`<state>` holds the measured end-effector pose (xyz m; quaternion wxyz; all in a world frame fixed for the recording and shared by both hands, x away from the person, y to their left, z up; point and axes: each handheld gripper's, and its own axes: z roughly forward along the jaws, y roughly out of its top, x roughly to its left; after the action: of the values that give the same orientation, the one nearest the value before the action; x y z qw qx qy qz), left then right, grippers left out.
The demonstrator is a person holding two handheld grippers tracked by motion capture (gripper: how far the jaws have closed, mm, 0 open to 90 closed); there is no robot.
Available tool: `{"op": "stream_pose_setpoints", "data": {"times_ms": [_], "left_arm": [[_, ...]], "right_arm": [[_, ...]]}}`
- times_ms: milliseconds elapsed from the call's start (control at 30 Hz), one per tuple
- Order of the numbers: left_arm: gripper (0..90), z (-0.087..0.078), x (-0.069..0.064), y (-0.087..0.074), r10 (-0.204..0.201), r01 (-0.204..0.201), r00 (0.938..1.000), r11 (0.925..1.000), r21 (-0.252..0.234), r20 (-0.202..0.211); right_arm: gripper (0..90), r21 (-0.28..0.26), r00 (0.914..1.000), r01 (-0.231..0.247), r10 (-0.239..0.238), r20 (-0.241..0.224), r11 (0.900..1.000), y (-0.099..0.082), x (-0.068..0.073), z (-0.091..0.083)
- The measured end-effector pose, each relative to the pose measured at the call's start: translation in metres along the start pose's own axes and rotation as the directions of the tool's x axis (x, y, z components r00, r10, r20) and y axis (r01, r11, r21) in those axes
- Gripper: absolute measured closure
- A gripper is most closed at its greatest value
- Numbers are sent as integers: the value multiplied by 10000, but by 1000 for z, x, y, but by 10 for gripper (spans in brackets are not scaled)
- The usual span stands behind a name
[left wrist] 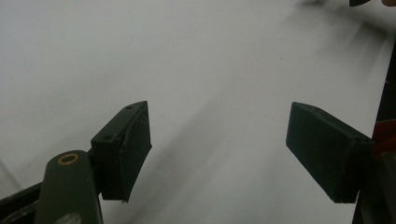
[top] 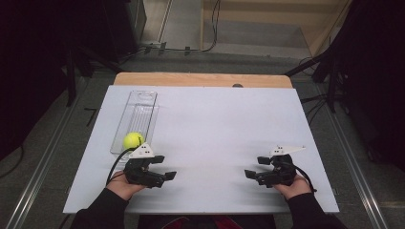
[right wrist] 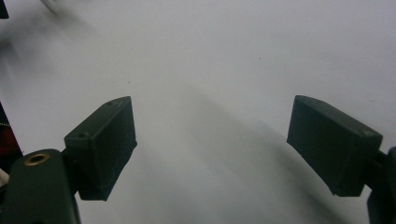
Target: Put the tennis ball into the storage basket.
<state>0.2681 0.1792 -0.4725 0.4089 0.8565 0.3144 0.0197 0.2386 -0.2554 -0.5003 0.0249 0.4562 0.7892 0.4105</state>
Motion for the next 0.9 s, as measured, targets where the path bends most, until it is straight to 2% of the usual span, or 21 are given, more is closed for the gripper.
{"op": "stream_pose_setpoints", "data": {"times_ms": [300,367,900], "left_arm": [[226,-3,0,-7,-73,69,9994,9999,-129,-353],[226,-3,0,-8,-159,155,9994,9998,-136,-319],[226,-2,0,-8,-63,62,9996,10000,-40,-277]], "right_arm": [[137,4,10000,34,-34,32,10000,0,0,0],[137,-3,10000,41,-41,43,10000,0,0,0],[137,26,10000,62,-62,56,10000,-1,0,1]]}}
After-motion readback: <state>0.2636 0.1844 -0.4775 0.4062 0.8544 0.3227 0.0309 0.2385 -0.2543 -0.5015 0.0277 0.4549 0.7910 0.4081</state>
